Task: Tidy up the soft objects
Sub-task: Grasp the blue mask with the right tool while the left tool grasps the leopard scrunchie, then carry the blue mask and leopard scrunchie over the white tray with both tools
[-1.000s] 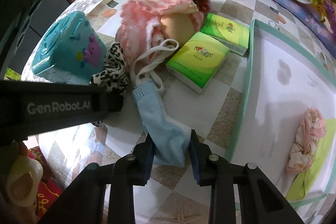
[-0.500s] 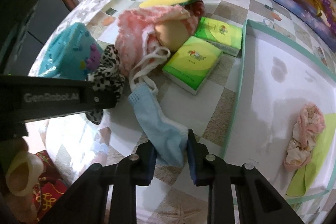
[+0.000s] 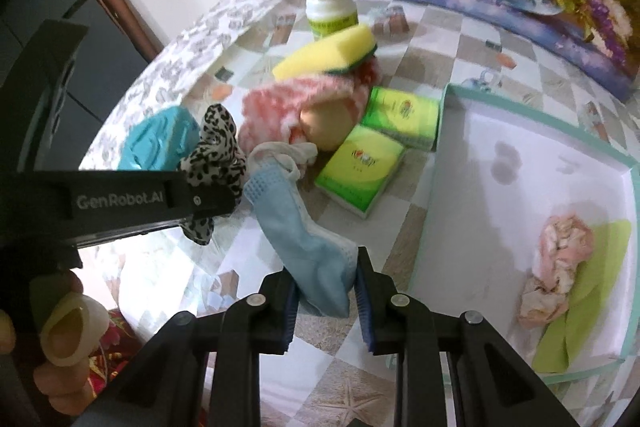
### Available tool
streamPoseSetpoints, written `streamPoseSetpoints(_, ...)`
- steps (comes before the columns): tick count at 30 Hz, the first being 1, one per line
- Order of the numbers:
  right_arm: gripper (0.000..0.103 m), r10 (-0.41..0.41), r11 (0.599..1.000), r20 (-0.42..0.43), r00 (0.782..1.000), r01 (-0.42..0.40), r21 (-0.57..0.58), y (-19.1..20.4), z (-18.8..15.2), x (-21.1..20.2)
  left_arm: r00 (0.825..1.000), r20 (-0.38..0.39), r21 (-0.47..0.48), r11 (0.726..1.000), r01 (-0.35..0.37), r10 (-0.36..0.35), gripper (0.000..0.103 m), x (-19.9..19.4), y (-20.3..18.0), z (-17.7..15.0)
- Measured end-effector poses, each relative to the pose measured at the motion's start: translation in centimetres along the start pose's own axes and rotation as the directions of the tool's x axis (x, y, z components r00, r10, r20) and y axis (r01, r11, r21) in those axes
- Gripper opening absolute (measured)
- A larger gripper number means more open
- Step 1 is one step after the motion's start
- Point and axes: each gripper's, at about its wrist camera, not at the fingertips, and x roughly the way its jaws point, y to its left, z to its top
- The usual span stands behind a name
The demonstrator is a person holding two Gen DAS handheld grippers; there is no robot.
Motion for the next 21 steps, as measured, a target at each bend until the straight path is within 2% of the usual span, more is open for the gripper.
streamPoseSetpoints(13,0.027,-0.064,0.996,0.124,0.990,0.056,0.065,-0.8,1.1,-4.5,0.995,0.078,0.078,0.995,0.059,-0.065,0.030,-4.2,-0.6,-0.9)
streamPoseSetpoints(21,0.027,-0.146,0.979,0.168,0.975,0.119,0.163,-3.7,1.8,-7.1,0.990,0.116,0.165,0.985,0.057,-0.077,0.029,-4.5,-5.0,-1.6)
